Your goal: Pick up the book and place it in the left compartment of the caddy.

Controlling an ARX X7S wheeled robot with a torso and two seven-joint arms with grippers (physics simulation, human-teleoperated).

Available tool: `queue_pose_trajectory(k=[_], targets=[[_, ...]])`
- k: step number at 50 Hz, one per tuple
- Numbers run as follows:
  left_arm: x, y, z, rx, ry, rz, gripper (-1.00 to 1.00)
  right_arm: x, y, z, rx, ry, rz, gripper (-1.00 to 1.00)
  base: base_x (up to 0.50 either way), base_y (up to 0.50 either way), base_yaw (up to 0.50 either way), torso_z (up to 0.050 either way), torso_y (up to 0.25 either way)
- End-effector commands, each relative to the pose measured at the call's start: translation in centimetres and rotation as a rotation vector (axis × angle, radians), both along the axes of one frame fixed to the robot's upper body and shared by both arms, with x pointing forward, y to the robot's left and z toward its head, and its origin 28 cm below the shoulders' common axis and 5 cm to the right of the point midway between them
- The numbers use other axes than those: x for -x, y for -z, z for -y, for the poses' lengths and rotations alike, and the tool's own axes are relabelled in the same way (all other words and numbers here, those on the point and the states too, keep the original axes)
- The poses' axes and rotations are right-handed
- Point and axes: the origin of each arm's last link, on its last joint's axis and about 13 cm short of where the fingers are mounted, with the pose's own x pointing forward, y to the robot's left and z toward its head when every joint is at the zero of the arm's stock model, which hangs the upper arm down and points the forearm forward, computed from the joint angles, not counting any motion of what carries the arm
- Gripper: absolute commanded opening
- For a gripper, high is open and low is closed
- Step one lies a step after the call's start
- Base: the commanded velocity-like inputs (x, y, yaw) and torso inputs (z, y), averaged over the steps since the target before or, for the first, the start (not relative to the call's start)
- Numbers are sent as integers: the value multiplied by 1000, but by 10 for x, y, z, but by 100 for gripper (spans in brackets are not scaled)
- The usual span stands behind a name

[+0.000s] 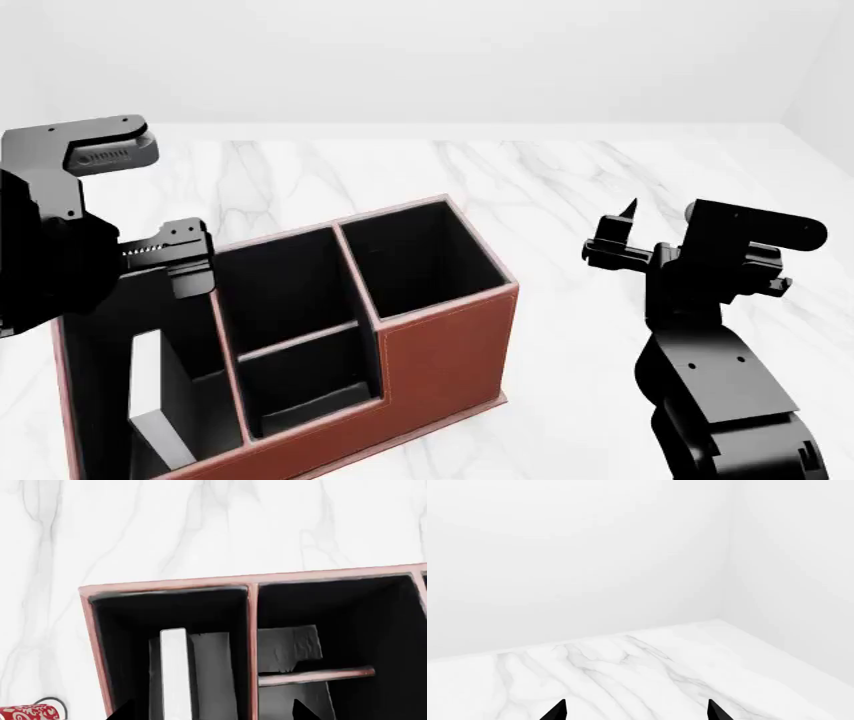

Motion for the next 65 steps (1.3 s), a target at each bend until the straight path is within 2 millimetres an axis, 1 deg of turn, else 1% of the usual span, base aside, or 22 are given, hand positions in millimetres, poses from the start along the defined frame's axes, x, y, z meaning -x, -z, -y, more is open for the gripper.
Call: queue_pose_trajectory(k=[1, 5, 8, 9, 10, 11, 12, 13, 15, 16, 17, 18, 19, 21, 23, 25, 26, 30, 37, 54, 60, 65], targets=[[39, -42, 10, -27, 35, 117, 100, 3, -4, -3, 2, -14, 11, 100, 0, 0, 0, 0, 0], [43, -38, 10, -22, 41, 143, 100, 5, -8, -4, 5, -20, 19, 100, 0, 0, 0, 0, 0], [46, -29, 12, -55, 50, 294, 100, 7, -11, -5, 8, -31, 31, 100, 0, 0, 0, 0, 0], [47, -22, 15, -84, 44, 439, 100, 9, -14, -7, 9, -40, 51, 100, 0, 0, 0, 0, 0], [48, -13, 18, -107, 95, 492, 100, 13, -19, -9, -4, -49, 110, 100, 0, 0, 0, 0, 0], [48, -6, 21, -107, 108, 493, 100, 16, -22, -10, 16, -49, 140, 100, 0, 0, 0, 0, 0], [48, 0, 24, -121, 98, 577, 100, 16, -22, -10, 16, -49, 140, 100, 0, 0, 0, 0, 0], [50, 9, 29, -228, 121, 658, 100, 23, -28, -16, 56, -67, 193, 100, 0, 0, 0, 0, 0], [51, 35, 42, -429, 100, 808, 100, 28, -35, -26, 103, -92, 257, 100, 0, 0, 0, 0, 0], [47, 35, 40, -492, 98, 926, 100, 28, -35, -26, 103, -92, 257, 100, 0, 0, 0, 0, 0], [43, 47, 42, -549, 50, 1000, 100, 32, -38, -29, 116, -103, 318, 100, 0, 0, 0, 0, 0], [40, 61, 48, -569, 82, 1082, 100, 36, -41, -34, 126, -109, 383, 100, 0, 0, 0, 0, 0], [34, 78, 54, -511, 42, 1154, 100, 44, -46, -40, 141, -127, 459, 100, 0, 0, 0, 0, 0], [28, 96, 60, -516, 95, 1170, 100, 51, -50, -47, 157, -156, 525, 100, 0, 0, 0, 0, 0], [21, 108, 62, -552, 90, 1220, 100, 56, -54, -52, 174, -193, 550, 100, 0, 0, 0, 0, 0], [17, 115, 61, -538, 67, 1192, 100, 57, -56, -54, 168, -201, 575, 100, 0, 0, 0, 0, 0], [14, 117, 60, -545, 67, 1218, 100, 55, -56, -54, 171, -206, 570, 100, 0, 0, 0, 0, 0], [7, 116, 53, -567, 37, 1200, 100, 50, -59, -53, 153, -198, 582, 100, 0, 0, 0, 0, 0], [0, 114, 46, -585, 13, 1212, 100, 47, -68, -49, 143, -183, 603, 100, 0, 0, 0, 0, 0], [-4, 106, 39, -627, -36, 1241, 100, 50, -75, -45, 144, -188, 661, 100, 0, 0, 0, 0, 0], [-5, 102, 39, -658, -16, 1265, 100, 53, -80, -45, 128, -192, 690, 100, 0, 0, 0, 0, 0], [-7, 89, 38, -684, 2, 1292, 100, 54, -93, -46, 126, -203, 723, 100, 0, 0, 0, 0, 0]])
